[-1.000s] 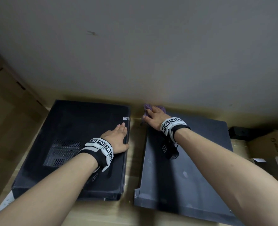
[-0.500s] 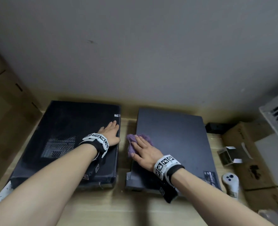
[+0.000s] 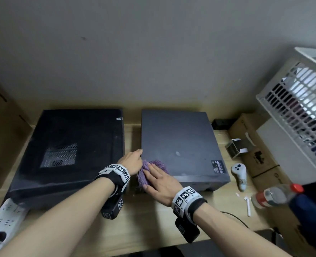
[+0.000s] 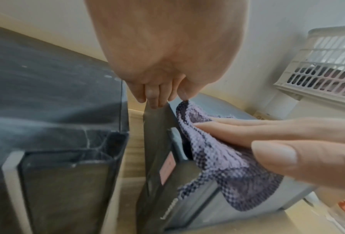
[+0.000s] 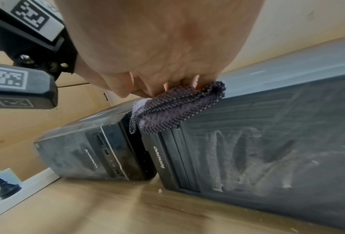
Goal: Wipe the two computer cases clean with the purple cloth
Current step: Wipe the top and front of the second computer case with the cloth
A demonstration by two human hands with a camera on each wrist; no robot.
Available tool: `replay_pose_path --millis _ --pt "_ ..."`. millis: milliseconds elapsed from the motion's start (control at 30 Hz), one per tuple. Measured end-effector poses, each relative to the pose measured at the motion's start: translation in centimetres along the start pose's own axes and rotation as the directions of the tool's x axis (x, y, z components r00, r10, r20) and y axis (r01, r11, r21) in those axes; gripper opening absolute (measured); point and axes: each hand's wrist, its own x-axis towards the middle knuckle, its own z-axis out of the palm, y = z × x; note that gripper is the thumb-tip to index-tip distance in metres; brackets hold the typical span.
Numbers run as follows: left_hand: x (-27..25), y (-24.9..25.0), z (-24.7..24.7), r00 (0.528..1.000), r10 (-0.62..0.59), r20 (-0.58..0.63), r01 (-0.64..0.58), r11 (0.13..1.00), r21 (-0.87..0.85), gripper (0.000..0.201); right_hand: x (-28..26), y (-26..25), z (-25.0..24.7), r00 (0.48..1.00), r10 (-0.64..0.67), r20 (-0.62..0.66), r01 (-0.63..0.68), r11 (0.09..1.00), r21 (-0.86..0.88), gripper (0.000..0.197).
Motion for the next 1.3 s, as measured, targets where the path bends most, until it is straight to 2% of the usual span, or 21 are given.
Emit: replay_pose_path --millis 133,267,433,567,767,1067,1300 --pt "-1.8 1.0 1.2 0.999 -0.051 -0.019 0.051 0.999 -0.007 0.05 -1.9 1.3 0.3 0.999 0.048 0.0 -0.048 0.999 0.012 0.065" --pt "-3.3 1.8 2.5 1.0 0.013 -0.028 -0.013 1.0 -0.007 0.056 -4.3 4.0 -0.1 0.995 0.094 -0.017 -0.094 0.996 0.004 0.062" --pt "-5.2 4.1 4.3 0.996 0.075 -0.037 -0.067 0.982 0.178 0.055 -8.3 8.7 -0.9 0.984 0.174 -0.027 -0.174 0.985 0.024 0.059" --pt "-5.9 6.5 5.9 1.0 0.02 -0.006 -0.017 0.952 0.305 0.062 -11.9 13.6 -1.0 0.962 0.27 -0.034 -0.267 0.962 0.062 0.061" --pt "-5.4 8.1 5.8 0.994 -0.1 0.038 0.08 0.928 0.363 0.072 -15.8 18.6 -1.5 0.928 0.37 -0.038 -0.365 0.926 0.095 0.061" --pt "-5.1 7.3 5.9 0.981 -0.163 0.101 0.116 0.923 0.366 0.088 -15.6 18.9 -1.3 0.929 0.369 -0.04 -0.365 0.927 0.089 0.063" --pt "-4.8 6.5 5.4 0.987 -0.106 0.123 0.055 0.93 0.363 0.08 -12.2 18.6 -2.7 0.918 0.397 -0.021 -0.394 0.915 0.081 0.066"
